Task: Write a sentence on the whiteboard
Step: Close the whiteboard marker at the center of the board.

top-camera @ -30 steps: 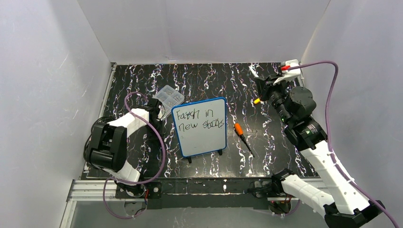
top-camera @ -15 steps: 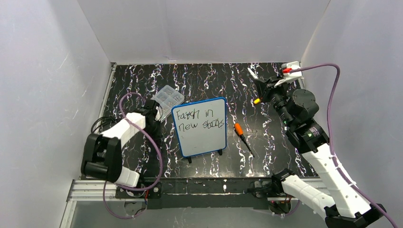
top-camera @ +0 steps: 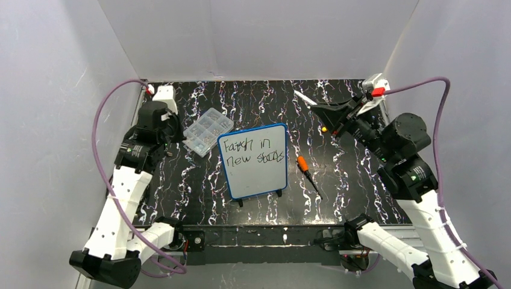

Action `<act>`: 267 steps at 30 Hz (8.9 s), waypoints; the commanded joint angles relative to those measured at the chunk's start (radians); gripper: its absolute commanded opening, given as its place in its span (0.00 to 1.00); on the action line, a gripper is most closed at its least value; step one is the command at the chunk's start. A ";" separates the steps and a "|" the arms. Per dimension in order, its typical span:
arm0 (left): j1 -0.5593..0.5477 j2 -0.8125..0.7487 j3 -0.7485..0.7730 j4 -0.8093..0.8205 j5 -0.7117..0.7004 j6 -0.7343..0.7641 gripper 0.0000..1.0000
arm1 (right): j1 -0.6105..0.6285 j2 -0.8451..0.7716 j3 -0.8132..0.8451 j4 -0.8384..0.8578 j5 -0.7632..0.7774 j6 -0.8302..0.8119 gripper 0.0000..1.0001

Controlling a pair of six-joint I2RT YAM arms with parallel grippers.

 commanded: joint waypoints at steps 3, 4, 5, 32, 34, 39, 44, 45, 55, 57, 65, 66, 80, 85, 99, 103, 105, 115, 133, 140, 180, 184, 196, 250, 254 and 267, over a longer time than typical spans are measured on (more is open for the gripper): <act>-0.013 -0.042 0.130 0.092 0.369 0.159 0.00 | -0.003 0.056 0.096 -0.052 -0.379 0.060 0.01; -0.015 -0.055 0.133 0.107 0.441 0.167 0.00 | -0.003 0.076 0.106 -0.066 -0.422 0.070 0.01; -0.018 -0.069 0.131 0.126 0.523 0.176 0.00 | -0.003 0.096 0.118 -0.080 -0.473 0.078 0.01; -0.515 0.022 0.136 -0.133 0.842 0.329 0.00 | 0.031 0.372 0.298 -0.669 -0.756 0.085 0.01; -0.549 0.040 0.138 -0.139 0.810 0.339 0.00 | 0.046 0.373 0.292 -0.690 -0.745 0.067 0.01; -0.599 0.082 0.144 -0.150 0.749 0.358 0.00 | 0.108 0.376 0.279 -0.694 -0.711 0.068 0.01; -0.618 0.097 0.149 -0.151 0.726 0.365 0.00 | 0.142 0.389 0.273 -0.701 -0.675 0.056 0.01; -0.621 0.098 0.147 -0.150 0.726 0.366 0.00 | 0.143 0.392 0.274 -0.702 -0.671 0.055 0.01; -0.649 0.094 0.141 -0.150 0.712 0.371 0.00 | 0.150 0.414 0.279 -0.710 -0.660 0.039 0.01; -0.652 0.095 0.143 -0.150 0.707 0.372 0.00 | 0.151 0.416 0.277 -0.712 -0.658 0.036 0.01; -0.659 0.098 0.141 -0.150 0.696 0.375 0.00 | 0.157 0.422 0.274 -0.727 -0.661 0.021 0.01; -0.658 0.098 0.142 -0.150 0.694 0.375 0.00 | 0.158 0.422 0.274 -0.730 -0.660 0.020 0.01; -0.666 0.105 0.146 -0.150 0.693 0.377 0.00 | 0.163 0.427 0.262 -0.729 -0.673 0.011 0.01; -0.672 0.107 0.146 -0.150 0.690 0.380 0.00 | 0.171 0.431 0.250 -0.718 -0.683 0.013 0.01; -0.706 0.100 0.134 -0.124 0.682 0.381 0.00 | 0.205 0.433 0.168 -0.631 -0.708 0.056 0.01; -0.724 0.094 0.125 -0.107 0.681 0.383 0.00 | 0.209 0.424 0.126 -0.582 -0.718 0.083 0.01; -0.737 0.101 0.128 -0.106 0.683 0.387 0.00 | 0.210 0.424 0.114 -0.572 -0.722 0.089 0.01; -0.816 0.152 0.166 -0.106 0.664 0.410 0.00 | 0.215 0.411 0.068 -0.503 -0.737 0.128 0.01; -0.879 0.140 0.132 0.115 0.623 0.384 0.00 | 0.238 0.302 -0.169 -0.197 -0.761 0.338 0.01; -0.897 0.144 0.117 0.185 0.616 0.379 0.00 | 0.245 0.282 -0.202 -0.148 -0.762 0.367 0.01; -0.850 -0.136 0.091 0.101 0.046 -0.280 0.86 | 0.249 -0.049 -0.414 0.320 -0.394 0.566 0.01; -0.847 -0.131 0.091 0.115 0.040 -0.319 0.91 | 0.248 -0.086 -0.392 0.278 -0.286 0.524 0.01; -0.709 -0.142 0.040 0.244 0.307 -0.424 0.74 | 0.248 -0.085 -0.414 0.472 -0.400 0.598 0.01; -0.644 -0.078 -0.116 0.625 0.845 -0.574 0.00 | 0.248 0.073 -0.371 0.814 -0.527 0.717 0.01; -0.645 -0.071 -0.122 0.623 0.855 -0.573 0.00 | 0.248 0.097 -0.359 0.836 -0.534 0.719 0.01; -0.580 -0.015 0.122 0.214 0.563 -0.238 0.78 | 0.248 0.058 -0.102 0.202 0.027 0.266 0.01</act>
